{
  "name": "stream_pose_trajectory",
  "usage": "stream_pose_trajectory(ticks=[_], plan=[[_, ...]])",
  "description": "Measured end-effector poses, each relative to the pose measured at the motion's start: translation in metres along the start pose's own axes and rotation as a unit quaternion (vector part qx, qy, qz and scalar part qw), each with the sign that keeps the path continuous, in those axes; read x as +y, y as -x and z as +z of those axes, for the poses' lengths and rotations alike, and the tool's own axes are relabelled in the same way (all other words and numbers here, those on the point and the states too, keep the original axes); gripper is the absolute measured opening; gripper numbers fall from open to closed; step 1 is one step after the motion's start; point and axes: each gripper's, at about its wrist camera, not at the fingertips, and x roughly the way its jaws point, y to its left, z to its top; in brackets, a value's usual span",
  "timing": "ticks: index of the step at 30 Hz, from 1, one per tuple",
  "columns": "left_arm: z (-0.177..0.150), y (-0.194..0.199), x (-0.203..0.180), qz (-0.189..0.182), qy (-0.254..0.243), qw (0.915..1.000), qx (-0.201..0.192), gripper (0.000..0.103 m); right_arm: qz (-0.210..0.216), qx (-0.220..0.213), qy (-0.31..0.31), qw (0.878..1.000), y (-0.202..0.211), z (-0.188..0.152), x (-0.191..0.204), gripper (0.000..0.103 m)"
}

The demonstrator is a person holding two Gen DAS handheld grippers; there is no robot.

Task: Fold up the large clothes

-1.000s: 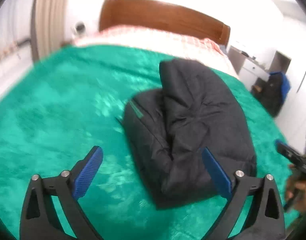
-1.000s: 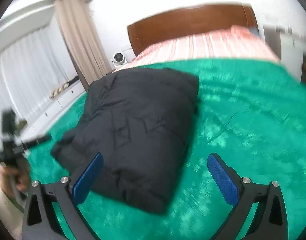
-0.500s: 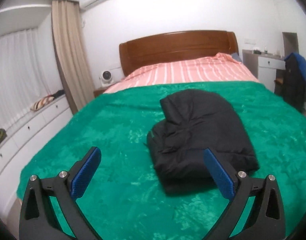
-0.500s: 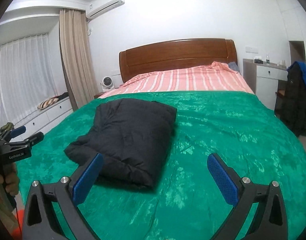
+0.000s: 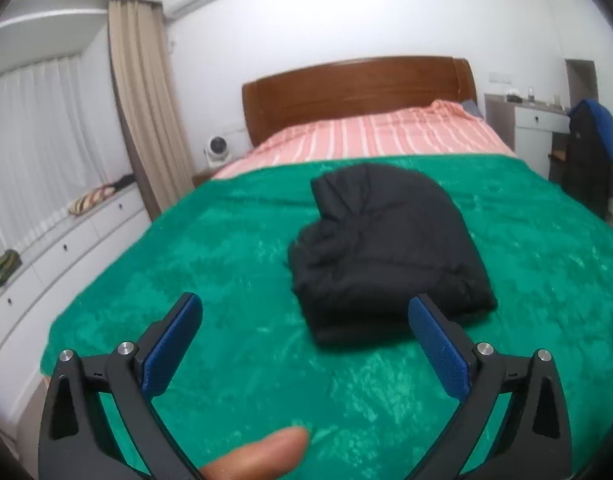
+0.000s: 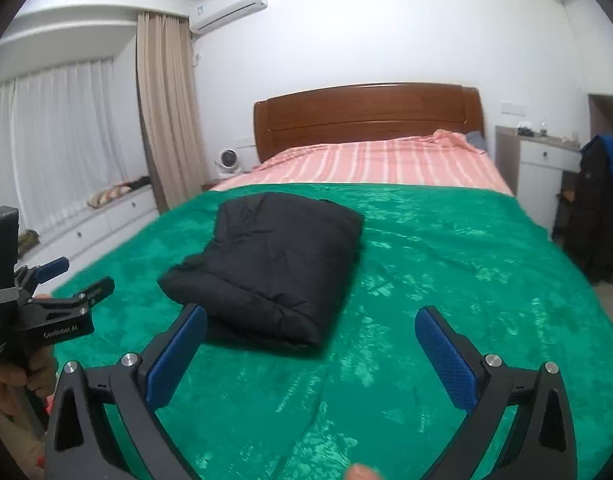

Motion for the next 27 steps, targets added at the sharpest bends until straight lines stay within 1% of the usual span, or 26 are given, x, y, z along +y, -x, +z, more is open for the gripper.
stream_pose_trajectory(ticks=[2, 4, 6, 10, 13, 16, 19, 21, 24, 27], plan=[[-0.008, -0.001, 0.0, -0.005, 0.007, 0.9998, 0.017, 0.103, -0.004, 0.009, 0.012, 1.0, 0.002, -0.004, 0.009, 0.103], [-0.014, 0.001, 0.001, -0.012, 0.018, 0.9993, 0.03, 0.103, -0.028, 0.053, 0.039, 0.997, -0.006, -0.013, 0.021, 0.103], [-0.02, 0.002, 0.003, -0.02, 0.029, 0.9983, 0.046, 0.103, -0.037, 0.075, 0.056, 0.995, -0.01, -0.025, 0.029, 0.103], [-0.031, 0.01, 0.005, -0.031, 0.032, 0.9968, 0.066, 0.103, -0.013, 0.073, 0.036, 0.997, -0.002, -0.042, 0.035, 0.103], [-0.039, 0.022, 0.004, -0.042, 0.027, 0.9957, 0.078, 0.103, 0.006, 0.086, 0.026, 0.996, 0.005, -0.048, 0.038, 0.103], [-0.046, 0.031, 0.0, -0.046, 0.012, 0.9948, 0.09, 0.103, 0.027, 0.098, 0.013, 0.995, 0.015, -0.052, 0.04, 0.103], [-0.052, 0.037, -0.004, -0.048, 0.002, 0.9936, 0.102, 0.103, 0.022, 0.113, 0.015, 0.993, 0.021, -0.053, 0.047, 0.103], [-0.056, 0.04, -0.006, -0.055, -0.004, 0.992, 0.113, 0.103, 0.011, 0.117, 0.027, 0.993, 0.024, -0.054, 0.054, 0.103], [-0.061, 0.043, -0.007, -0.062, -0.005, 0.9907, 0.121, 0.103, -0.011, 0.136, 0.048, 0.989, 0.026, -0.055, 0.063, 0.103], [-0.063, 0.046, -0.005, -0.066, -0.006, 0.9898, 0.126, 0.103, -0.013, 0.155, 0.046, 0.987, 0.028, -0.057, 0.066, 0.103]])
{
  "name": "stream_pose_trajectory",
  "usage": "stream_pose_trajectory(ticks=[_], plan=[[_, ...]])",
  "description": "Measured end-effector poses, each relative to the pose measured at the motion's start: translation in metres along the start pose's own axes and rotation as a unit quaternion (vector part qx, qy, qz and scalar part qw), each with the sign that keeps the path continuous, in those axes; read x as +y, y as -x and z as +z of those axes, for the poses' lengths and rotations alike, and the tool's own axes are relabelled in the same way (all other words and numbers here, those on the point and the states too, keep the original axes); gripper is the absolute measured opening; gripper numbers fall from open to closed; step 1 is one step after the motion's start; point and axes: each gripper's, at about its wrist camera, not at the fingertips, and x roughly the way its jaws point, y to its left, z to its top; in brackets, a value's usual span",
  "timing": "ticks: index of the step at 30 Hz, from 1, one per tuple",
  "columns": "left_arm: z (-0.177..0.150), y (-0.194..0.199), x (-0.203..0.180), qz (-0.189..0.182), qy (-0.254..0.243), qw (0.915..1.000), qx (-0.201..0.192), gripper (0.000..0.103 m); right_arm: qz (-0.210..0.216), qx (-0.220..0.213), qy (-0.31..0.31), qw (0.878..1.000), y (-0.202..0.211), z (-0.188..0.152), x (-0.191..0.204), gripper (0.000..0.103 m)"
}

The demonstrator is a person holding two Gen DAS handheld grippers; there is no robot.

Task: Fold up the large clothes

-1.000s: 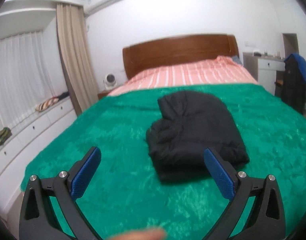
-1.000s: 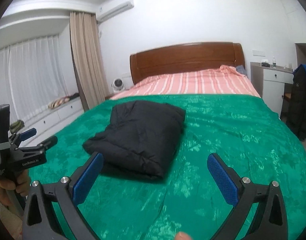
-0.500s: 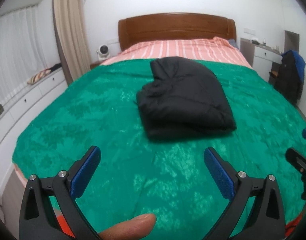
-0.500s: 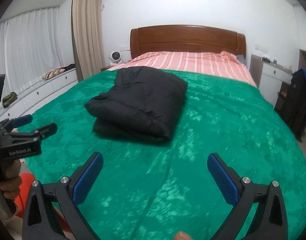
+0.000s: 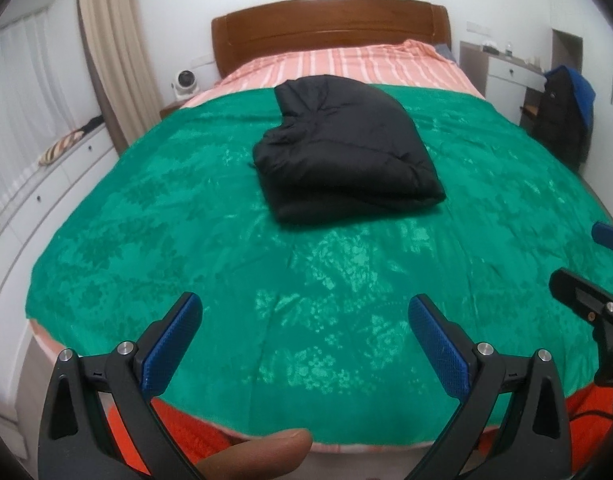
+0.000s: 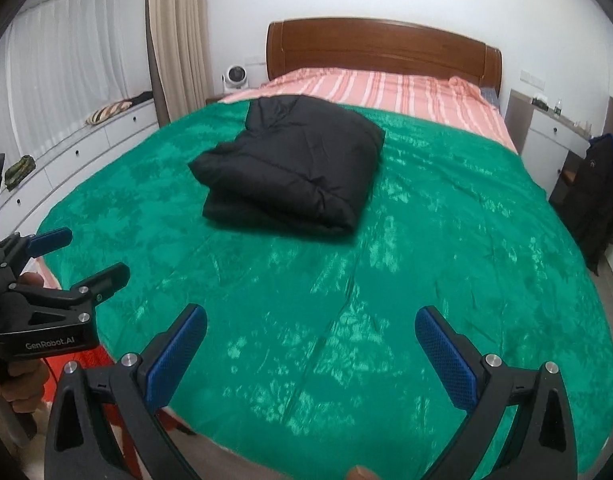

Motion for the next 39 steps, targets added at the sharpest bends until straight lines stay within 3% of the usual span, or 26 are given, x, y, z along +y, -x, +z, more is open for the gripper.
stream_pose_trajectory(ticks=[15, 20, 28, 39], plan=[[-0.005, 0.004, 0.005, 0.004, 0.003, 0.9996, 0.029, 0.103, 0.001, 0.029, 0.0, 1.0, 0.002, -0.005, 0.016, 0.103], [-0.004, 0.007, 0.004, -0.01, 0.0, 0.9995, 0.029, 0.103, -0.007, 0.028, 0.001, 1.0, 0.009, -0.003, 0.02, 0.103], [-0.002, 0.014, -0.001, 0.034, -0.014, 0.9993, -0.005, 0.103, -0.025, 0.025, 0.002, 0.999, 0.007, -0.005, 0.021, 0.103], [-0.003, 0.006, 0.002, 0.004, -0.001, 1.0, 0.008, 0.103, -0.03, 0.027, -0.006, 0.999, 0.006, -0.007, 0.015, 0.103]])
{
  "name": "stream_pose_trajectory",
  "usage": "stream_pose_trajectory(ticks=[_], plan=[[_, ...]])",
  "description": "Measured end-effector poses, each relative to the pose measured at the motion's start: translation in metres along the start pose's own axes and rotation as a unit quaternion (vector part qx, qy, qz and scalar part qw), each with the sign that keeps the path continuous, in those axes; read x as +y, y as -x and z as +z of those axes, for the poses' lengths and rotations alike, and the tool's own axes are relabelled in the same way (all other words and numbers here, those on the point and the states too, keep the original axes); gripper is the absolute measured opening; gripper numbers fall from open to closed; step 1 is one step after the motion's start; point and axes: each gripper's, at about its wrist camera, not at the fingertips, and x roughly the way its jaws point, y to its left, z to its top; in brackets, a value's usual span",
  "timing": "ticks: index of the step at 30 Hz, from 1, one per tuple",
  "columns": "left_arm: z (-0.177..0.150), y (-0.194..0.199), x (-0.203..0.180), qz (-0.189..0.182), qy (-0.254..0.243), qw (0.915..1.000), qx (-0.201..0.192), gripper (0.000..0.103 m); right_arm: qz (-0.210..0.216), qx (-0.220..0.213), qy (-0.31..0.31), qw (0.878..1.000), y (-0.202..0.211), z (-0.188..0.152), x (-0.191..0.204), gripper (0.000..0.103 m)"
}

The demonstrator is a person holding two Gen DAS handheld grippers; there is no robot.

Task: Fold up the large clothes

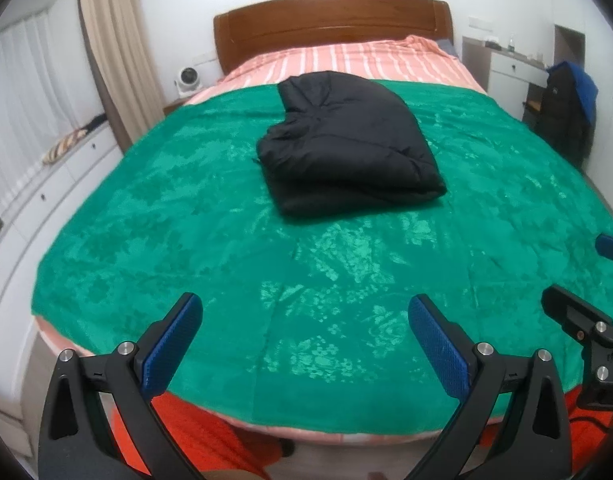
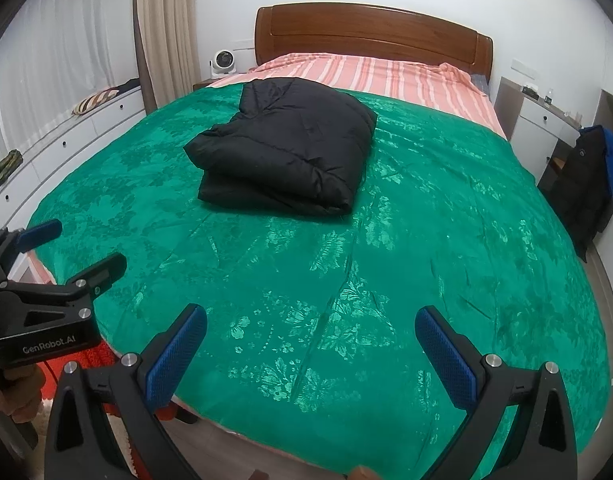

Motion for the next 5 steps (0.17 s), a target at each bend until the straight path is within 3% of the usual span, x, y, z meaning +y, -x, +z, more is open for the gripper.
stream_pose_trajectory(ticks=[5], plan=[[-0.0016, 0.001, -0.0027, 0.008, -0.002, 0.9999, -0.011, 0.103, 0.002, -0.001, -0.003, 1.0, 0.0003, 0.0007, -0.0006, 0.103]])
